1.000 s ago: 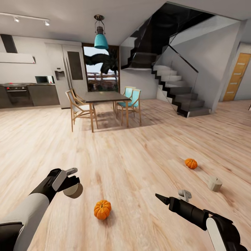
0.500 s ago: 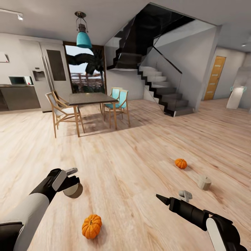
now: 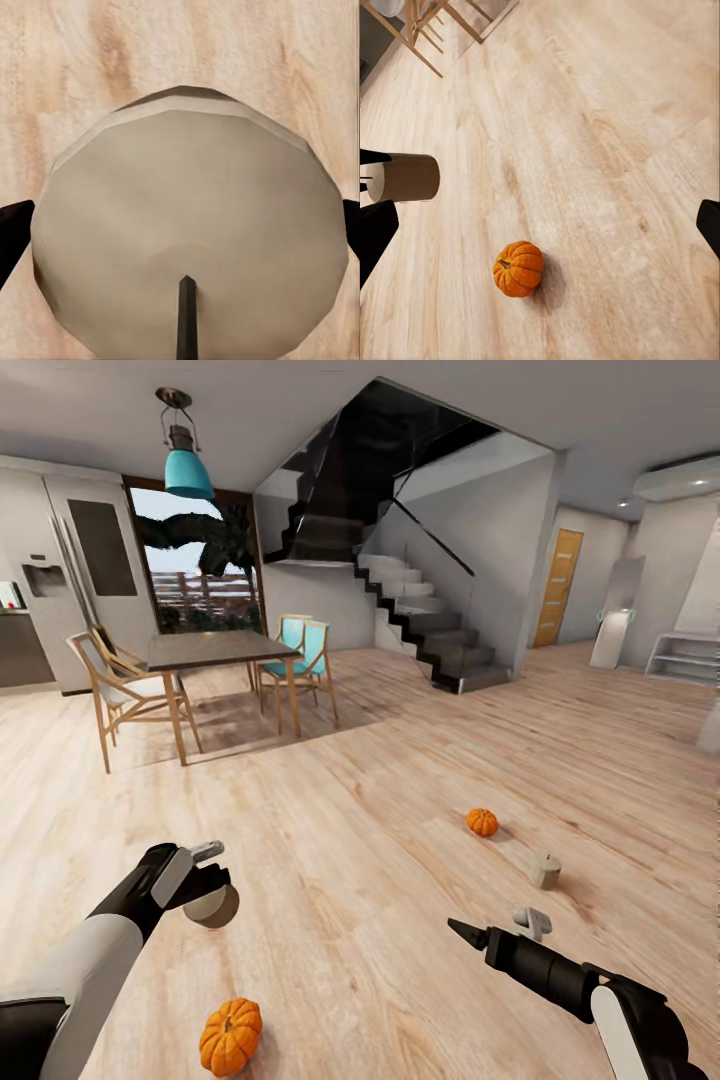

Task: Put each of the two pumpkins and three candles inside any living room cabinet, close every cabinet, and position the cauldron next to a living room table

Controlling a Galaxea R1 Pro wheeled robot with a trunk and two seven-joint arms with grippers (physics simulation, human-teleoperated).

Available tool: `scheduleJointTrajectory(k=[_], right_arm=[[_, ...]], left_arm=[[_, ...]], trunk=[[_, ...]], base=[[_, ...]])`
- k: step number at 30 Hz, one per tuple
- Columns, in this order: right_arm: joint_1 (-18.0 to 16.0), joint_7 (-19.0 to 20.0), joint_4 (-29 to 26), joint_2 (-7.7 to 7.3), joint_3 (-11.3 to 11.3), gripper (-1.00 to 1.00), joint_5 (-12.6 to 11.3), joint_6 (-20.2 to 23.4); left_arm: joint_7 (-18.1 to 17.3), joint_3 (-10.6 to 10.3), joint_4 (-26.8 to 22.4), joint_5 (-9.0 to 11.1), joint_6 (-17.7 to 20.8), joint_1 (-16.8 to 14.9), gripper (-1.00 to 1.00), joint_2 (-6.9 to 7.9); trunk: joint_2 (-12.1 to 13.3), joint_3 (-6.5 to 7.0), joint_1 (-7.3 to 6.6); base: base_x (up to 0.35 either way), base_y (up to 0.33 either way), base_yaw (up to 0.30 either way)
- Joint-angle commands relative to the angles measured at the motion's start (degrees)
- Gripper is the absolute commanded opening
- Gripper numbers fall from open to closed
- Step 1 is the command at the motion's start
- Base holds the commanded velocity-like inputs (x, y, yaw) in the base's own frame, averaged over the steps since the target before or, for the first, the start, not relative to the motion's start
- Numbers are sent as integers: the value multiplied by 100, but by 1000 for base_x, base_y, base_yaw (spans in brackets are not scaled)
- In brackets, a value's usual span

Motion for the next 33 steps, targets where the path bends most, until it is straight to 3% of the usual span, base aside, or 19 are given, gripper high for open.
scheduleJointTrajectory(k=[1, 9, 33], right_arm=[[-5, 22, -2, 1, -8, 100, 2, 34], [-5, 27, 3, -5, -11, 100, -4, 37], [-48, 27, 315, -34, -34, 100, -19, 40]], left_arm=[[33, 8, -14, 48, 21, -1, -100, -2], [34, -6, -84, 27, 21, 1, -100, -9], [34, 9, -406, 17, 21, 12, -100, -9]], trunk=[[-1, 18, -3], [10, 186, -24], [10, 45, -24]], base=[[1, 0, -102], [0, 0, -101], [1, 0, -212]])
